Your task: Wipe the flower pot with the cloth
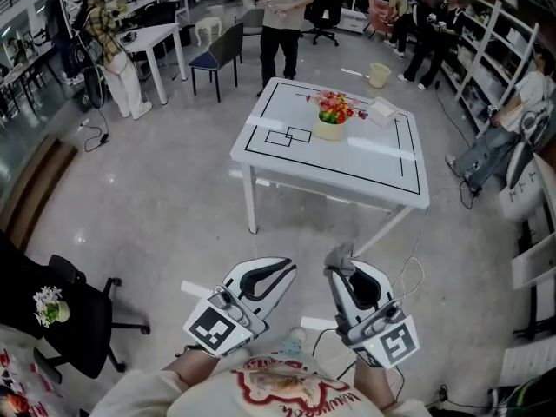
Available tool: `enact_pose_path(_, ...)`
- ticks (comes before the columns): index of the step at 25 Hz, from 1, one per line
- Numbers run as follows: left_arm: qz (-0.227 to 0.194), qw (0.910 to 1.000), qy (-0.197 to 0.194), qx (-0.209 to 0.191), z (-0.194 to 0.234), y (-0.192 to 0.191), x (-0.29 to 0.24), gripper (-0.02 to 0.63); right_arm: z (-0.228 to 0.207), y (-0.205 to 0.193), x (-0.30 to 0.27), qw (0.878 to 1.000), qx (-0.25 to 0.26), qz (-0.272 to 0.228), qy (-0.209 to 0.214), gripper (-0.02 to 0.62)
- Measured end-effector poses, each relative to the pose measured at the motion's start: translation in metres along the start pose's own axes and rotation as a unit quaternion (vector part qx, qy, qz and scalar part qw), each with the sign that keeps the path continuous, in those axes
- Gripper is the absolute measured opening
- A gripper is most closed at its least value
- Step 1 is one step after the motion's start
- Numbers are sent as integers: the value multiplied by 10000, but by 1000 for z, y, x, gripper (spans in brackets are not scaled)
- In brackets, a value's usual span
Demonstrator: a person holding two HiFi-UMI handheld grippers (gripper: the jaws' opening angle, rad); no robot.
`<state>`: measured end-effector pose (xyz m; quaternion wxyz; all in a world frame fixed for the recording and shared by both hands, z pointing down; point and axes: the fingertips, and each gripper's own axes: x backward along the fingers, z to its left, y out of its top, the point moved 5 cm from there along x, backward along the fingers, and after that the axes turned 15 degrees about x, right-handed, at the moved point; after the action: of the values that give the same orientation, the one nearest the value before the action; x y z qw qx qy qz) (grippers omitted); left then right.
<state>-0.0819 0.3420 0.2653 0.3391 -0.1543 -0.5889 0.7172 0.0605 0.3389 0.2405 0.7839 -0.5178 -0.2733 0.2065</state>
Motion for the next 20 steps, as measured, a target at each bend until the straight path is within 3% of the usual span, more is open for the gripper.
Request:
enact_pose_path(5, 302, 9995, -34, 37, -4, -3, 69, 38, 74, 20, -3, 9997, 70, 79, -205, 64)
enact_pose_path(9, 403, 9986, -286, 171, -20, -9, 101, 38, 118, 33, 11, 9986, 102, 182, -496, 64)
enact_pose_path(12, 446, 9981, -402, 98, -30, -5, 109, 38, 132, 45, 22, 9979, 131, 181, -602, 64)
enact_pose_path(20, 60, 9988, -490, 77, -67, 16, 109, 38, 138, 75, 50, 9974, 316, 173, -630, 64)
